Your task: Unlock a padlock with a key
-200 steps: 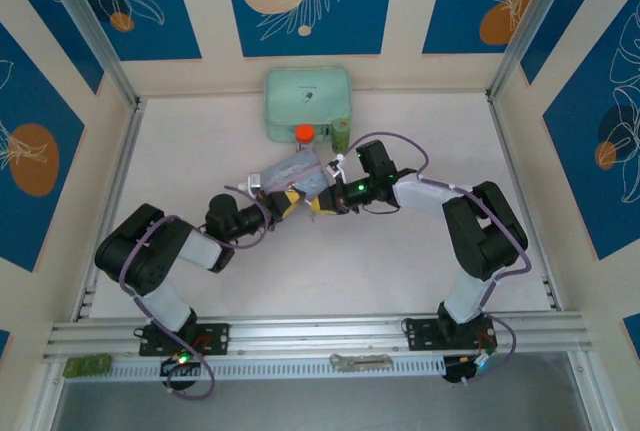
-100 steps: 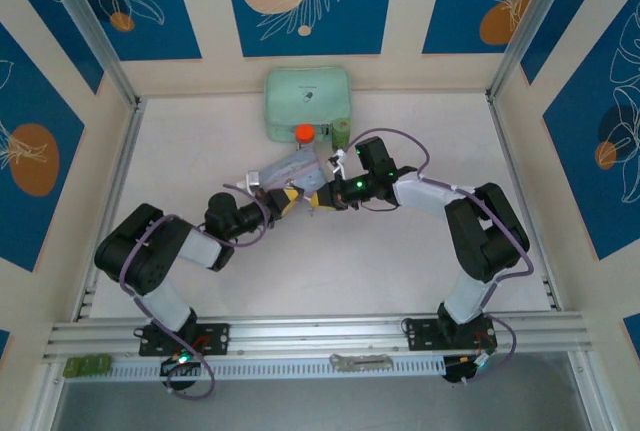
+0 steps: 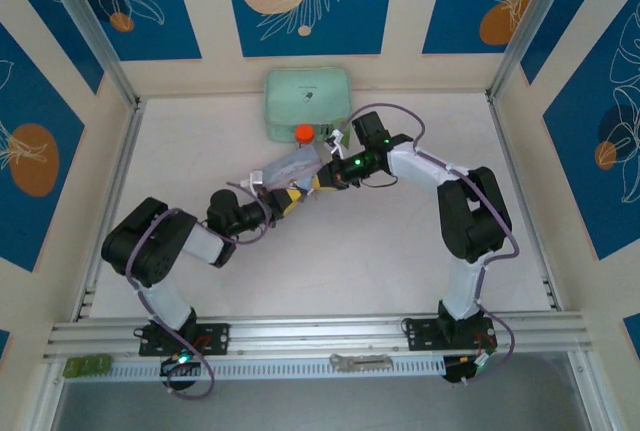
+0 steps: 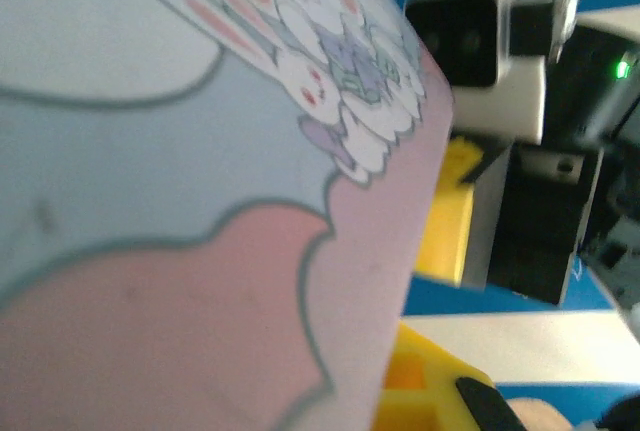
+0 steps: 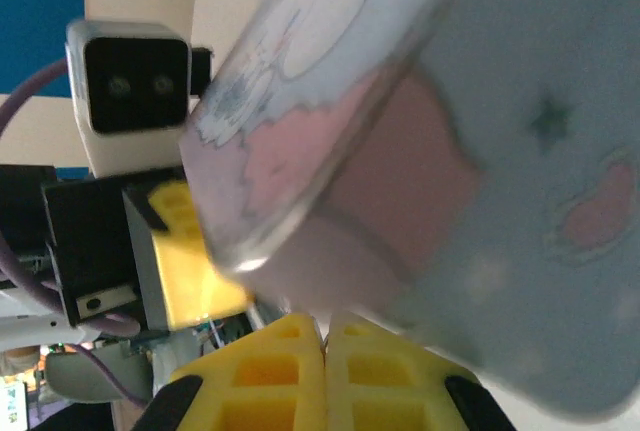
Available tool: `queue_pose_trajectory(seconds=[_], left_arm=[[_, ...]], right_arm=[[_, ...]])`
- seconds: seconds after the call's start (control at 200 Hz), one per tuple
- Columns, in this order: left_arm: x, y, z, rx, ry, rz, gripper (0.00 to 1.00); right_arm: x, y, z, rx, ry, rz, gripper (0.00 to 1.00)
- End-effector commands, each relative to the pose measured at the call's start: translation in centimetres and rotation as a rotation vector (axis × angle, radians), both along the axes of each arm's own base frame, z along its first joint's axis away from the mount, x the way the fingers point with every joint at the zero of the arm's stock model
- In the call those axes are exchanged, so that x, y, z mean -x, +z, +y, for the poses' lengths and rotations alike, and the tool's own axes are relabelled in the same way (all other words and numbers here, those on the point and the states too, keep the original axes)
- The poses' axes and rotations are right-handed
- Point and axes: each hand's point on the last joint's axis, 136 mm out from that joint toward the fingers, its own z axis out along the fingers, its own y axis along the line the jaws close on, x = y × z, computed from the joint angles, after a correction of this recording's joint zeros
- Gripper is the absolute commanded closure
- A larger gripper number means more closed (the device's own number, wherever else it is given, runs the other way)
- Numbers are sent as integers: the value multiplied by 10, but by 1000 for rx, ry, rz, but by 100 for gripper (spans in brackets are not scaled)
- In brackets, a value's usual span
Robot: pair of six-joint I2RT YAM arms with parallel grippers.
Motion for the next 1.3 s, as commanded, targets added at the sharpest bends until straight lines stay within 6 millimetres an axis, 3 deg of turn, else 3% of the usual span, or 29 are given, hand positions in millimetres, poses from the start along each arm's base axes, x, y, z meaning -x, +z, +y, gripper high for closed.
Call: queue_pose_trajectory(seconds=[0.0,0.08,0.205,0.44,0.72,0.855,1.04,1.295], left_arm=[[54,19,-32,40,-320,-92,100],[52,20,-31,38,-307,-95,100],[44,18,-27,31,-246,-97,100],[22,6,-8,-8,-39,-87,100],[13,11,5,-18,134,-98,100],[11,5,13,-27,207,-74,100],[12,4,4,-24,255,-61,100],[13,2,-4,-15,259,-46,100]], right_arm=[[-19,16,7,-34,12,-118,100],[-19,15,9,-48,-3,-94,100],[-3,4,15,-51,-13,-59,100],[11,-17,-17,6,-212,-38,100],[22,-30,-26,-26,-393,-10,100],[25,-28,-29,-58,-466,-19,100],[28,-17,-12,-105,-527,-93,100],[26,-16,-14,-161,-607,-135,100]])
